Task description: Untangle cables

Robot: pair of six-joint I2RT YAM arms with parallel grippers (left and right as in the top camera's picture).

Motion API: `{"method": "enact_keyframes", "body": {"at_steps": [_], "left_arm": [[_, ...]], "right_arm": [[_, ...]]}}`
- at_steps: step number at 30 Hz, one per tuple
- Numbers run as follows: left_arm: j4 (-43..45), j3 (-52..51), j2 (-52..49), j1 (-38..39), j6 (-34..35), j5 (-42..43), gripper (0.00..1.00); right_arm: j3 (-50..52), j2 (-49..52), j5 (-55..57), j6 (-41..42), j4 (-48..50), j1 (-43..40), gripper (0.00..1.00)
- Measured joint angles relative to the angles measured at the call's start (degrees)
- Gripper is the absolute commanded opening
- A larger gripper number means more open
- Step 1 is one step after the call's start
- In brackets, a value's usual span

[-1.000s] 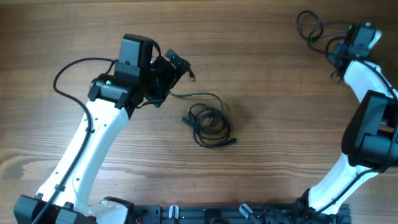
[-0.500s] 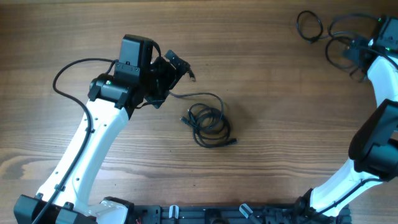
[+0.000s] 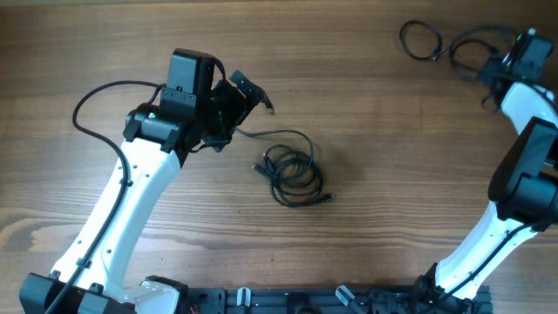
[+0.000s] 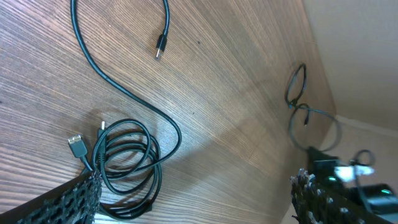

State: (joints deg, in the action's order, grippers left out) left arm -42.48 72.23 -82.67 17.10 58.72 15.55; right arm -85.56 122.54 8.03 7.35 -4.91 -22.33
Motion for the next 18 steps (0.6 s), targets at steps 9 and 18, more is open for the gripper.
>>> {"method": "enact_keyframes", "body": {"at_steps": [9,18], "left_arm": [[-0.24,0.00,0.00,0.00,-0.17,-0.72,1.00],[-0.87,0.00,0.00,0.00,-0.17,-0.74,1.00]], "right_arm": [[-22.25,-4.55,2.49,-5.44,-9.44,0.00,1.00],[-20.74,0.07,-3.08,5.05,-17.29,0.00,1.00]]}}
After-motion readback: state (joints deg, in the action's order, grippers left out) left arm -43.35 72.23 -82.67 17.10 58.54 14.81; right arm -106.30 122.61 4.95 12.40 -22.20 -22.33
